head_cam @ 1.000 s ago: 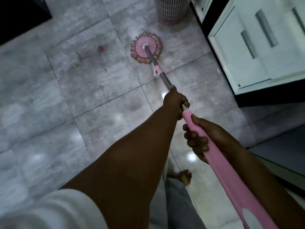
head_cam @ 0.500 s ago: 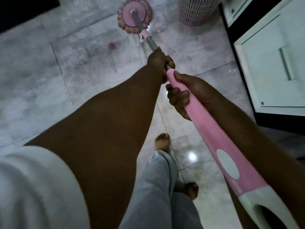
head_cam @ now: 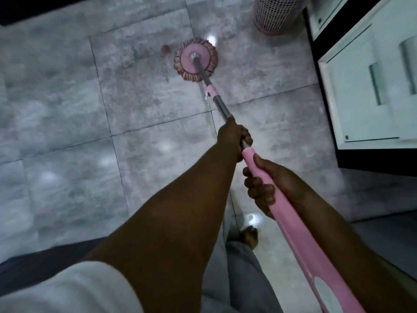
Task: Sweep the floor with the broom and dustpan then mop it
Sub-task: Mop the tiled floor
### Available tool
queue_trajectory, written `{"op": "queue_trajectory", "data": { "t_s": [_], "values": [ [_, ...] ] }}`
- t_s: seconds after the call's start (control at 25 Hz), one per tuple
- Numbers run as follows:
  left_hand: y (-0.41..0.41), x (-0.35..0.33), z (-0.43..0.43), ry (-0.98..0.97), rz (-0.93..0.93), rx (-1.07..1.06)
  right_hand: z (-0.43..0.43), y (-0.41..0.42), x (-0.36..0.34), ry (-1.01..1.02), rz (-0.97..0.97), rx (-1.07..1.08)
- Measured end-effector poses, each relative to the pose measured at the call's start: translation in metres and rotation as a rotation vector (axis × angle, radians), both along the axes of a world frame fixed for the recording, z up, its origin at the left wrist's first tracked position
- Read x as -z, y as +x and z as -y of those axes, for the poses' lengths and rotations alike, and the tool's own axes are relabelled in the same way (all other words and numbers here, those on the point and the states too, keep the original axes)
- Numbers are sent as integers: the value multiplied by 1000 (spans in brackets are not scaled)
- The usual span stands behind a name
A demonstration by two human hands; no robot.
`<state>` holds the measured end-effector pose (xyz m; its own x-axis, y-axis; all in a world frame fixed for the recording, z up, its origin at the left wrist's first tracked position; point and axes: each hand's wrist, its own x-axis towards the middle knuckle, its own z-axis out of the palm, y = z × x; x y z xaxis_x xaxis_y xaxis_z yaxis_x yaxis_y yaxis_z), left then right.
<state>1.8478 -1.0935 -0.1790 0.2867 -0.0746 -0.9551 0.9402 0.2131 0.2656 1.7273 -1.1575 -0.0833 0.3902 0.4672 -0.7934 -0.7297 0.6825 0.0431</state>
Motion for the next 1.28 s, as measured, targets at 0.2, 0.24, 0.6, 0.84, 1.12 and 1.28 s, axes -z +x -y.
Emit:
{"op": "queue_trajectory", "data": {
  "t_s": [0.2,0.24,0.6,0.84,1.12,1.28],
  "values": [
    [-123,-27,-16,-22,-143,-67,-8,-117,-39,-21,-110,-52],
    [-137,-30,-18,-23,-158,-61,-9,-130,-45,-17,-122,-63],
    [-55,-15,-32,-43,-57,-130,-16,-42,-21,-31,-84,-97],
    [102,14,-64,-16,66,-156,-44,116,19,-28,-2,-162],
    [229,41,-114,79,118,-184,-88,248,47,-27,99,-188],
    [213,32,-118,40,92,-212,-92,230,44,-28,80,-203]
  ]
}}
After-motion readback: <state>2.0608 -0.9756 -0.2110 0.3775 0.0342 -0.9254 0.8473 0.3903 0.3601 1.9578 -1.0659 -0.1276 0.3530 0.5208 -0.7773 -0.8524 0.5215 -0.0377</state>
